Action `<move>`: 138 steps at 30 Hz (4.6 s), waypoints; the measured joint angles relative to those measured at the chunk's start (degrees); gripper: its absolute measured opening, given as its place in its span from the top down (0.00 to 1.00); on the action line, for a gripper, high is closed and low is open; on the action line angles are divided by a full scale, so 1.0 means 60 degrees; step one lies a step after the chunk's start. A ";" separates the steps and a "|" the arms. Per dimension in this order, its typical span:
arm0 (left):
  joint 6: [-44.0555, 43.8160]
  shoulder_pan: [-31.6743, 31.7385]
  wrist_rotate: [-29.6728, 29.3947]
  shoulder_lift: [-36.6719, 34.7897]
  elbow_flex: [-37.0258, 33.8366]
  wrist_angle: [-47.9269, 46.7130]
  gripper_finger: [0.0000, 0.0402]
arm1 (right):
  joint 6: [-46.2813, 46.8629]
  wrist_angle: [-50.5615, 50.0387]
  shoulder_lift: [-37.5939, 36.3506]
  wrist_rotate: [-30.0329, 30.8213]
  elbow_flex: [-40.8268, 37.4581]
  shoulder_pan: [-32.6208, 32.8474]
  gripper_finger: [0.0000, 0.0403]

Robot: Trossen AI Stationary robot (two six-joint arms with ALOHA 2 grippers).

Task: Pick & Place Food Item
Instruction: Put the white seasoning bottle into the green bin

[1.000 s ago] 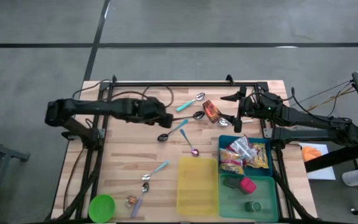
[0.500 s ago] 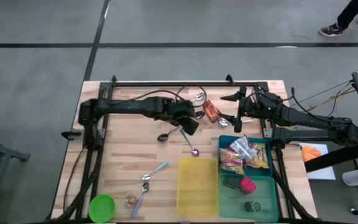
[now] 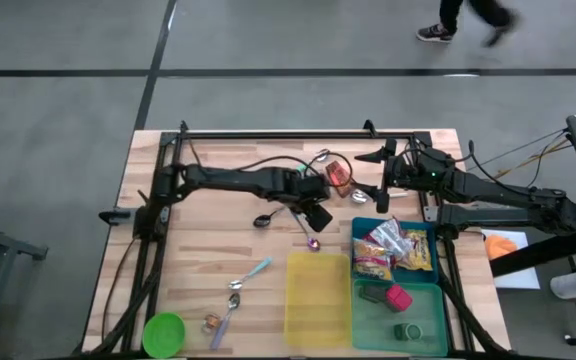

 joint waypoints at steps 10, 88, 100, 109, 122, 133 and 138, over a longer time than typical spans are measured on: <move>-0.0170 -0.0137 0.0125 0.0506 -0.0135 0.0443 0.52 | 0.0000 -0.0004 0.0000 -0.0003 0.0000 0.0004 0.14; 0.1194 -0.2881 -0.5179 -0.3100 -0.1498 0.0571 0.16 | 0.0000 0.0001 0.0000 0.0001 0.0004 -0.0002 0.14; 0.2428 -0.3171 -0.5108 -0.7174 -0.7130 0.5395 0.16 | 0.0000 0.0004 0.0000 0.0001 0.0004 0.0004 0.14; 0.4824 -0.3145 -0.3813 -1.0372 -1.0478 0.8479 0.16 | 0.0000 0.0000 0.0000 0.0001 0.0004 0.0000 0.14; 0.4891 -0.3153 -0.3634 -1.2734 -1.2427 0.8879 0.16 | 0.0000 0.0004 0.0000 -0.0003 0.0004 0.0000 0.14; 0.4872 -0.3153 -0.3634 -1.2889 -1.2590 0.8902 0.16 | -0.0003 0.0004 0.0000 -0.0003 0.0004 0.0000 0.14; 0.4868 -0.3153 -0.3634 -1.2889 -1.2590 0.8902 0.16 | 0.0000 0.0004 0.0000 -0.0003 0.0004 0.0000 0.14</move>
